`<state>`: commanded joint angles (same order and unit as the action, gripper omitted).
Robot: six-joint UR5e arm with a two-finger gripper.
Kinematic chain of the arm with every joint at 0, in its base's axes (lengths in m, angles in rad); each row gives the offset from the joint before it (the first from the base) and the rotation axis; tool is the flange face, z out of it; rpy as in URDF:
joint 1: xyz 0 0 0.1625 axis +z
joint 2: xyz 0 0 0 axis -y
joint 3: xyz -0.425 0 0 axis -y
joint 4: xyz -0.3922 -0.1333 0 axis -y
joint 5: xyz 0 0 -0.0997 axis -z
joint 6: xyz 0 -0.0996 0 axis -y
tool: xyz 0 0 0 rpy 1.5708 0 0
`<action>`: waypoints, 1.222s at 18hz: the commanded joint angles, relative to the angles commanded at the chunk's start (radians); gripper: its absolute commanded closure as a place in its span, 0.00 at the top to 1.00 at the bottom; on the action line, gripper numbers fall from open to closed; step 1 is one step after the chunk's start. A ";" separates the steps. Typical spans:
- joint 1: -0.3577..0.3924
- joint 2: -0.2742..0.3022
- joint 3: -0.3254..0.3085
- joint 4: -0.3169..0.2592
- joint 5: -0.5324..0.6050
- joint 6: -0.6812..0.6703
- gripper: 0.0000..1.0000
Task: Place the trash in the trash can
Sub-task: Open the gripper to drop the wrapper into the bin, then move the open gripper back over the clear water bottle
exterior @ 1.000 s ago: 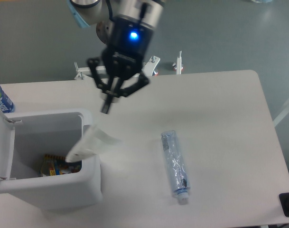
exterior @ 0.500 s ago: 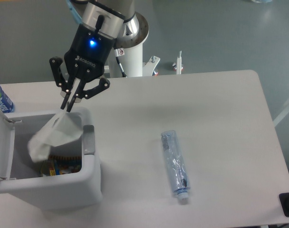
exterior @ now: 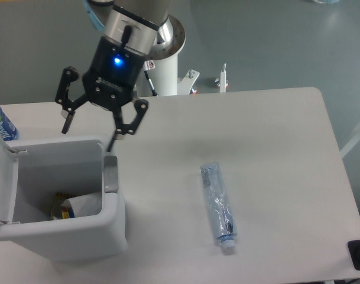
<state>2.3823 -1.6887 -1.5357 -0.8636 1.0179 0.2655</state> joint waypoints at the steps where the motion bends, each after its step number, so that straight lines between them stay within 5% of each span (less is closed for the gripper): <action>1: 0.002 -0.023 0.020 0.000 0.067 -0.020 1.00; 5: 0.026 -0.118 0.101 -0.002 0.215 -0.065 1.00; 11: 0.084 -0.227 0.091 -0.015 0.252 -0.032 0.99; 15: 0.090 -0.318 0.082 -0.104 0.368 0.087 1.00; 22: 0.127 -0.425 0.108 -0.094 0.369 0.259 1.00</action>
<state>2.5095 -2.1136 -1.4282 -0.9572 1.3867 0.5244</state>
